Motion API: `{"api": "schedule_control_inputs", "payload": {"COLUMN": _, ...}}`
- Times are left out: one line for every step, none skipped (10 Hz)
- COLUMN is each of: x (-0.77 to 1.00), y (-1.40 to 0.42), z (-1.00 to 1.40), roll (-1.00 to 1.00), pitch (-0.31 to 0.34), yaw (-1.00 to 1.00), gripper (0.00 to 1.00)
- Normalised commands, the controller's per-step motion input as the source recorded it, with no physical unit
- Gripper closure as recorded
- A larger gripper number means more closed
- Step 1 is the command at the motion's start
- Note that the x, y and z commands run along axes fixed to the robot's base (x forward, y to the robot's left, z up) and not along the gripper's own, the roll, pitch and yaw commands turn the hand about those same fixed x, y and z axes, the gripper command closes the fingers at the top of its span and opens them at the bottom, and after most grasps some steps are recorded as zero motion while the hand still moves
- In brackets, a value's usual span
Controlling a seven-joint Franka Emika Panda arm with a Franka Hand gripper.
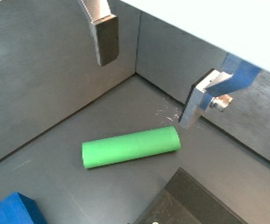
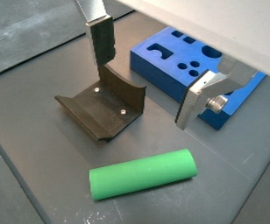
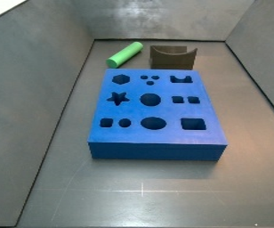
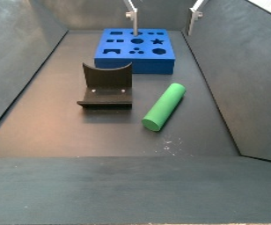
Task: Pick up the oval object. Move up. Place the oval object on the fixture. Regrasp the oval object. Move to above the board. Insert the oval object.
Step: Pick up the oval object.
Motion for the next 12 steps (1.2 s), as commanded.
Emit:
{"api": "schedule_control_inputs", "payload": {"x": -0.25, "y": 0.0, "z": -0.16, "roll": 0.0, "pitch": 0.0, "yaw": -0.19, "gripper": 0.0}}
{"api": "schedule_control_inputs", "payload": {"x": 0.06, "y": 0.25, "z": -0.54, "roll": 0.02, "pitch": 0.231, "yaw": -0.48, "gripper": 0.0}}
{"api": "schedule_control_inputs", "payload": {"x": 0.0, "y": 0.15, "z": -0.64, "roll": 0.03, "pitch": 0.191, "yaw": -0.78, "gripper": 0.0}}
{"api": "schedule_control_inputs", "payload": {"x": 0.05, "y": 0.24, "z": -0.77, "roll": 0.0, "pitch": 0.149, "yaw": -0.77, "gripper": 0.0}}
{"api": "schedule_control_inputs", "payload": {"x": 0.07, "y": 0.23, "z": -0.74, "roll": 0.0, "pitch": 0.1, "yaw": -0.78, "gripper": 0.0}}
{"api": "schedule_control_inputs", "payload": {"x": 0.0, "y": 0.04, "z": -0.61, "roll": 0.02, "pitch": 0.143, "yaw": -0.67, "gripper": 0.0}}
{"api": "schedule_control_inputs", "payload": {"x": -0.34, "y": 0.0, "z": -0.5, "roll": 0.01, "pitch": 0.18, "yaw": -0.19, "gripper": 0.0}}
{"api": "schedule_control_inputs", "payload": {"x": -0.08, "y": 0.04, "z": -0.37, "roll": 0.0, "pitch": 0.207, "yaw": -0.18, "gripper": 0.0}}
{"api": "schedule_control_inputs", "payload": {"x": -0.09, "y": 0.05, "z": -0.67, "roll": -0.1, "pitch": 0.074, "yaw": -0.24, "gripper": 0.0}}
{"api": "schedule_control_inputs", "payload": {"x": -0.2, "y": 0.0, "z": -0.84, "roll": -0.08, "pitch": 0.0, "yaw": -0.2, "gripper": 0.0}}
{"api": "schedule_control_inputs", "payload": {"x": -0.03, "y": 0.0, "z": -0.88, "roll": -0.09, "pitch": -0.019, "yaw": -0.15, "gripper": 0.0}}
{"api": "schedule_control_inputs", "payload": {"x": 0.04, "y": 0.0, "z": -0.88, "roll": -0.12, "pitch": -0.076, "yaw": -0.05, "gripper": 0.0}}
